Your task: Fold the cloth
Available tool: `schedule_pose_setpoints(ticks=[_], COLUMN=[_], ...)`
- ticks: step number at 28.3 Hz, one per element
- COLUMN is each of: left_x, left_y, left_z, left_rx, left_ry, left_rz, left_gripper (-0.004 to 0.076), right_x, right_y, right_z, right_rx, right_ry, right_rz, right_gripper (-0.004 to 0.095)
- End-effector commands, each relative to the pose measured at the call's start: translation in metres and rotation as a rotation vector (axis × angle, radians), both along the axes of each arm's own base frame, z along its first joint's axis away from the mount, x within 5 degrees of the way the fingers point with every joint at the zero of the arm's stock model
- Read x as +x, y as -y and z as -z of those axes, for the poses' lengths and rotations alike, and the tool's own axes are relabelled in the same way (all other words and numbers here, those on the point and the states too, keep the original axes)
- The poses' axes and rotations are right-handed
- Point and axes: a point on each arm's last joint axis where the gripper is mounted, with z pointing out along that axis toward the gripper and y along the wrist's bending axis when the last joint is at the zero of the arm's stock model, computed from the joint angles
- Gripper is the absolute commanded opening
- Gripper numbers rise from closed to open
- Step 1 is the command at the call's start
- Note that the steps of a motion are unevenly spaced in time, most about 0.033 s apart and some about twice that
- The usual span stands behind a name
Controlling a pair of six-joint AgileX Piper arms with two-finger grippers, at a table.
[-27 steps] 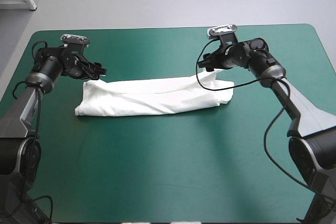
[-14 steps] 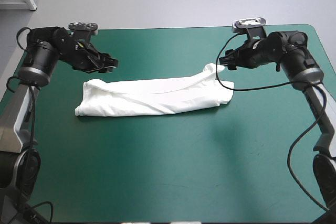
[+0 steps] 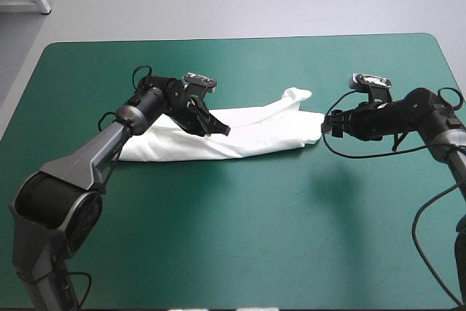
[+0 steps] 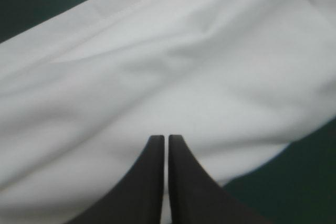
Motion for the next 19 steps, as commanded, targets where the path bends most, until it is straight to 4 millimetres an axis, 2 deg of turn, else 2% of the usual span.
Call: schedule_pose_setpoints(ticks=[1, 3, 5, 11, 19], left_x=[0.004, 0.008, 0.009, 0.01, 0.01], left_y=[0.005, 0.007, 0.007, 0.008, 0.008], left_z=[-0.009, 0.006, 0.012, 0.014, 0.014], left_rx=[-0.045, -0.03, -0.022, -0.021, -0.022], left_ry=[0.074, 0.041, 0.024, 0.017, 0.016], left_rz=[-0.013, -0.013, -0.012, -0.012, -0.012], left_gripper=[0.0019, 0.0019, 0.0019, 0.0019, 0.0019], right_x=[0.006, 0.014, 0.02, 0.036, 0.047], right_y=[-0.001, -0.003, -0.005, -0.012, -0.019], right_z=[-0.015, -0.003, 0.006, 0.033, 0.058], right_rx=[0.081, 0.115, 0.142, 0.247, 0.318], right_ry=[0.083, 0.052, 0.031, -0.015, -0.068], right_rz=[0.034, 0.039, 0.042, 0.04, 0.02], right_gripper=[0.0715, 0.0715, 0.0715, 0.0715, 0.0715])
